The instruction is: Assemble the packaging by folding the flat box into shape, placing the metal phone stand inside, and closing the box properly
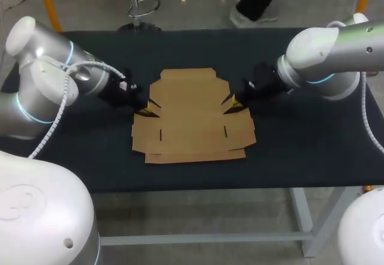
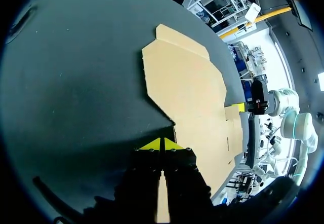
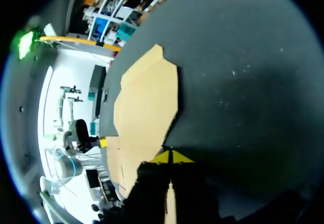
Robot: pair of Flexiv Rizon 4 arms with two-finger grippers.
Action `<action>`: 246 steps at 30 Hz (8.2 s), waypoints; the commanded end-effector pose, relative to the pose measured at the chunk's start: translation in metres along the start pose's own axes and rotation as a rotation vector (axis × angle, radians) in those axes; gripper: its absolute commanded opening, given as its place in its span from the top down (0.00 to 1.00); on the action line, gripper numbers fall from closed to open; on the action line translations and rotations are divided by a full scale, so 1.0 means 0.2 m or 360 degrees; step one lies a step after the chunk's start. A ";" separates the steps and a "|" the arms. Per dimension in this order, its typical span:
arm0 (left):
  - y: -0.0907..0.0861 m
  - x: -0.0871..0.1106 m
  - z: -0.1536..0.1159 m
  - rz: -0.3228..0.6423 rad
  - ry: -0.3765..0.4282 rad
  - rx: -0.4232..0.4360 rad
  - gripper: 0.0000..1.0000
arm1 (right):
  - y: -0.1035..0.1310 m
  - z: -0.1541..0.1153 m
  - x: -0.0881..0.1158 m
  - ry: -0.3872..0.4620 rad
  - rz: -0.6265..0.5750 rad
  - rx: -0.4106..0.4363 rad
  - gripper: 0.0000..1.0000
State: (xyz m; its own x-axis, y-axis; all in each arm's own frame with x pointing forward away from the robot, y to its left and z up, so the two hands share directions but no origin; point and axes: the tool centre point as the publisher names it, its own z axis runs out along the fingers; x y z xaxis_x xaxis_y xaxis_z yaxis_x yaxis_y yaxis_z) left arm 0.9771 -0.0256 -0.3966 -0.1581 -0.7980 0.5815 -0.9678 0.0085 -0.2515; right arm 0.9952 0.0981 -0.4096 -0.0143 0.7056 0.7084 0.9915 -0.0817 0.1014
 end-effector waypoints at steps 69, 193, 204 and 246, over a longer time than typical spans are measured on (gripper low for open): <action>0.03 0.21 0.14 0.0152 -0.0340 -0.0003 1.00 | -0.04 0.13 0.13 -0.0363 -0.0018 -0.0041 1.00; 0.46 0.01 -0.58 -0.0180 -0.0437 0.0188 1.00 | -0.51 -0.44 -0.04 -0.0243 0.0174 0.0063 1.00; 0.67 0.04 -0.60 -0.0204 -0.0425 0.0166 1.00 | -0.69 -0.48 -0.05 -0.0243 0.0146 0.0069 1.00; 0.90 0.07 -0.54 -0.0246 -0.0383 0.0073 1.00 | -0.94 -0.41 -0.15 -0.0203 0.0258 0.0136 1.00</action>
State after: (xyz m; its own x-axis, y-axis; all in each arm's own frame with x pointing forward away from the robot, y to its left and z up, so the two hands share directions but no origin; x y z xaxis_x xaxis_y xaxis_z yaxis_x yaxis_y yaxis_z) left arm 0.7795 0.0315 -0.3475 0.0466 -0.9064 0.4198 -0.9662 -0.1476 -0.2113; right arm 0.7967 0.0333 -0.3891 0.1499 0.7712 0.6187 0.9880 -0.1411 -0.0634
